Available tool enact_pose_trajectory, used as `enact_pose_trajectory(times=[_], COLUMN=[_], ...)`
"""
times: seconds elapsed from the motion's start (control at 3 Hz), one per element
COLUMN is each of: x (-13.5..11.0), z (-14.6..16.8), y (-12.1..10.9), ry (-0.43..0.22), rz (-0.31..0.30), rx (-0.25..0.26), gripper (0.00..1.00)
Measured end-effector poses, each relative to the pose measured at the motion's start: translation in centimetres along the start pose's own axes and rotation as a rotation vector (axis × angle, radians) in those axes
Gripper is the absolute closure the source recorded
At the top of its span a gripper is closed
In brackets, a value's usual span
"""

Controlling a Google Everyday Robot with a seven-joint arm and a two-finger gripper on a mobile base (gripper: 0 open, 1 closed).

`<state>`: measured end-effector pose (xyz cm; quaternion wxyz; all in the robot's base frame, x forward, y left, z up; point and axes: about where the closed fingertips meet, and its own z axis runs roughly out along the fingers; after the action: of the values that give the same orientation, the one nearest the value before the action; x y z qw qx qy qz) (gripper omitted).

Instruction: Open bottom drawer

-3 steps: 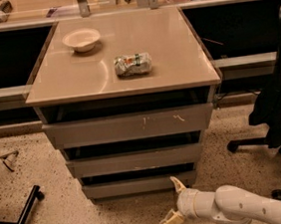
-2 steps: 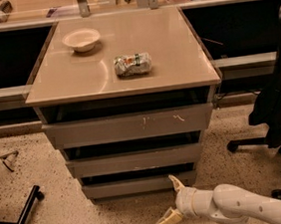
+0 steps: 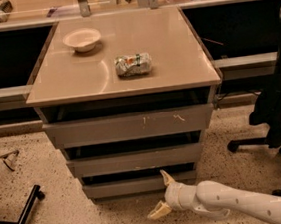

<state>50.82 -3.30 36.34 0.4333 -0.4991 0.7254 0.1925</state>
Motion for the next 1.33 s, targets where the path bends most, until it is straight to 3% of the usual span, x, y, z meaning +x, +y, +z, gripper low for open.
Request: enact_pose_trajectory(times=[0.33, 0.67, 1.0, 1.33], x=[3.6, 3.6, 4.9, 9.3], z=[2.5, 2.5, 4.6, 10.1], y=[-2.8, -2.8, -2.7, -3.6], ry=[0.059, 0.059, 0.063, 0.105], rz=[-0.014, -0.014, -0.004, 0.013], rx=[0.079, 0.079, 0.06, 0.033], gripper=[0.0, 0.0, 0.0, 0.0])
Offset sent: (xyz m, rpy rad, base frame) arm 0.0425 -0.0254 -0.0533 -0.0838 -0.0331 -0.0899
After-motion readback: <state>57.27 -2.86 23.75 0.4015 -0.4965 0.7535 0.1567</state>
